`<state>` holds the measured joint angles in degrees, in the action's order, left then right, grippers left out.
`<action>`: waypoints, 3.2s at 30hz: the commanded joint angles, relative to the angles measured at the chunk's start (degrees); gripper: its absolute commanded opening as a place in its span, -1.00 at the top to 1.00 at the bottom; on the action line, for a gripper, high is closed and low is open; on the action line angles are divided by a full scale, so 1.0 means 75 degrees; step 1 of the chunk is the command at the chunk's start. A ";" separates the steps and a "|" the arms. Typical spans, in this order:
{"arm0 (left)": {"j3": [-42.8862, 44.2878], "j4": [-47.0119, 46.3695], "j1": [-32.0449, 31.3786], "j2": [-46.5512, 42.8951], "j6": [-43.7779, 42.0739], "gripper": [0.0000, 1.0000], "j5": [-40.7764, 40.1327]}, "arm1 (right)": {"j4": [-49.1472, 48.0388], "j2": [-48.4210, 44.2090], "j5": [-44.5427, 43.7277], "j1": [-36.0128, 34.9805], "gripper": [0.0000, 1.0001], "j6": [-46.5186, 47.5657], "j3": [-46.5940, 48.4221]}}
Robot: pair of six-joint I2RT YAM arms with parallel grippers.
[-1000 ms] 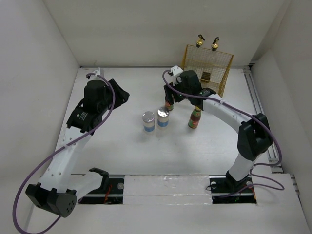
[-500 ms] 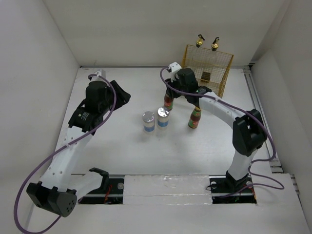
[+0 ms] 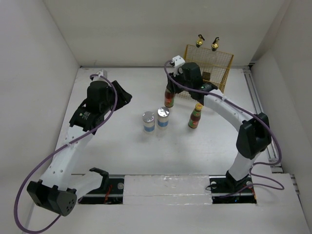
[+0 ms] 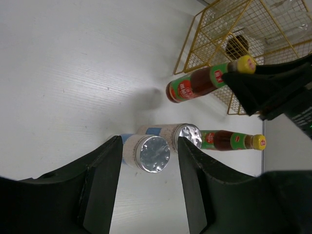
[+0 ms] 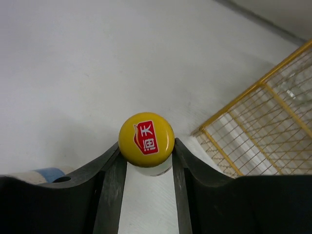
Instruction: Organize the condiment bottles
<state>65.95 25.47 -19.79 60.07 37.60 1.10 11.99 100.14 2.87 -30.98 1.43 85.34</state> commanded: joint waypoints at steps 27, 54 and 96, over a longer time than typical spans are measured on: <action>-0.0075 -0.0326 -0.0021 0.0123 0.0025 0.10 0.0005 | -0.0427 0.1460 0.0027 0.2385 0.90 -0.0343 0.4688; -0.0075 -0.0257 -0.0021 0.0193 -0.0115 0.01 -0.0064 | -0.0533 -0.0037 -0.1039 0.1893 -0.78 -0.0355 0.1665; -0.0040 -0.0561 -0.0244 0.0475 -0.0268 -0.01 -0.0007 | 0.1366 -0.3027 -0.2305 0.0358 0.40 -0.1386 -0.2790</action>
<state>65.95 23.29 -21.41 64.03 36.40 0.43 26.30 77.32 -12.69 -28.56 -9.21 63.83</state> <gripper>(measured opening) 0.502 0.441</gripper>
